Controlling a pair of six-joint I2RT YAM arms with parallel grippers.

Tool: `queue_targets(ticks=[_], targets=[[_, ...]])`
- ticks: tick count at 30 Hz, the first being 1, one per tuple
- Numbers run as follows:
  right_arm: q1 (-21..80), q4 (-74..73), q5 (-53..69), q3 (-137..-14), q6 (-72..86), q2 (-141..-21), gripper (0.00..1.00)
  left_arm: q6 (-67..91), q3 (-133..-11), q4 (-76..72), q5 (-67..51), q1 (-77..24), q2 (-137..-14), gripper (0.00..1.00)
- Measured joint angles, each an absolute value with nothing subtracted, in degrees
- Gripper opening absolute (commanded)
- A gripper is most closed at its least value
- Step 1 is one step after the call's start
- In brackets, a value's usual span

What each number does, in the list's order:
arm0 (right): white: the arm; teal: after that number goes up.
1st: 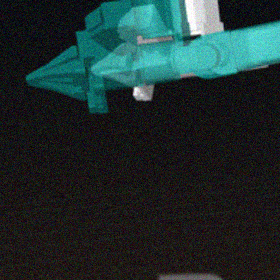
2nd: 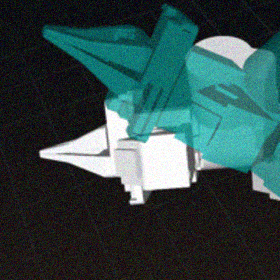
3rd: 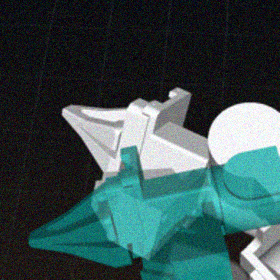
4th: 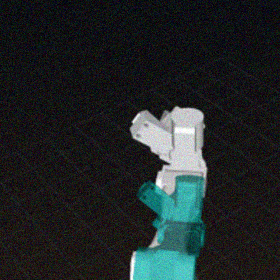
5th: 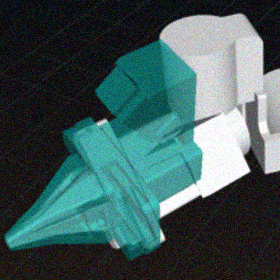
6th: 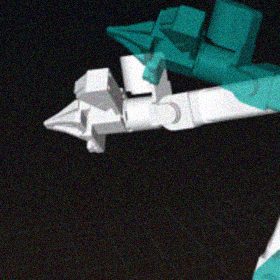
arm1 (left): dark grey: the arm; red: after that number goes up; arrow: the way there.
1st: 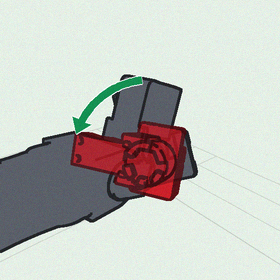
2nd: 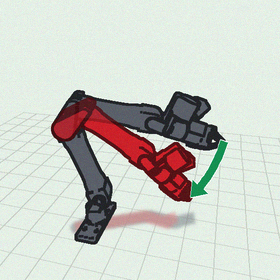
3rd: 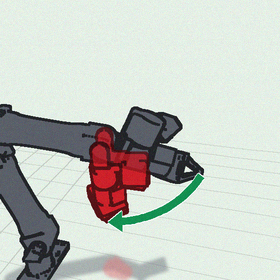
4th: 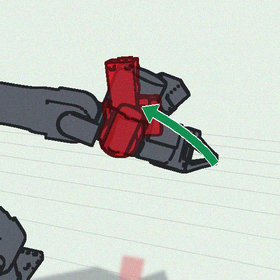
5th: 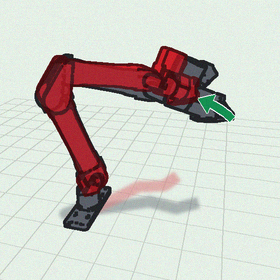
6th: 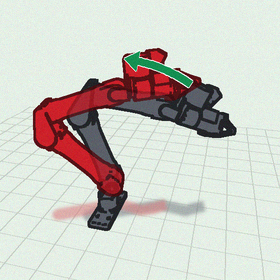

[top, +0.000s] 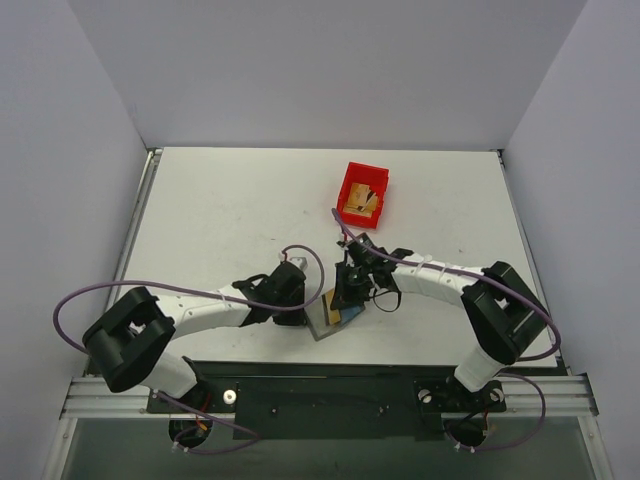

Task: Put the credit cards into the card holder
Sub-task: Insert the credit card into the card holder.

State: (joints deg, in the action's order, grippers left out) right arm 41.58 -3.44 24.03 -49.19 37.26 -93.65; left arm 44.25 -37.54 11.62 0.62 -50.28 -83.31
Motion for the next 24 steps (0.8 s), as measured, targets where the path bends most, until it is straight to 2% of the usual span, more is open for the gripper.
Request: queue_targets(ticks=[24], targets=[[41.47, -1.87, 21.45, -43.66, 37.17, -88.14, 0.0, 44.05, -38.76, 8.91, -0.14, -50.09, -85.62, 0.0]])
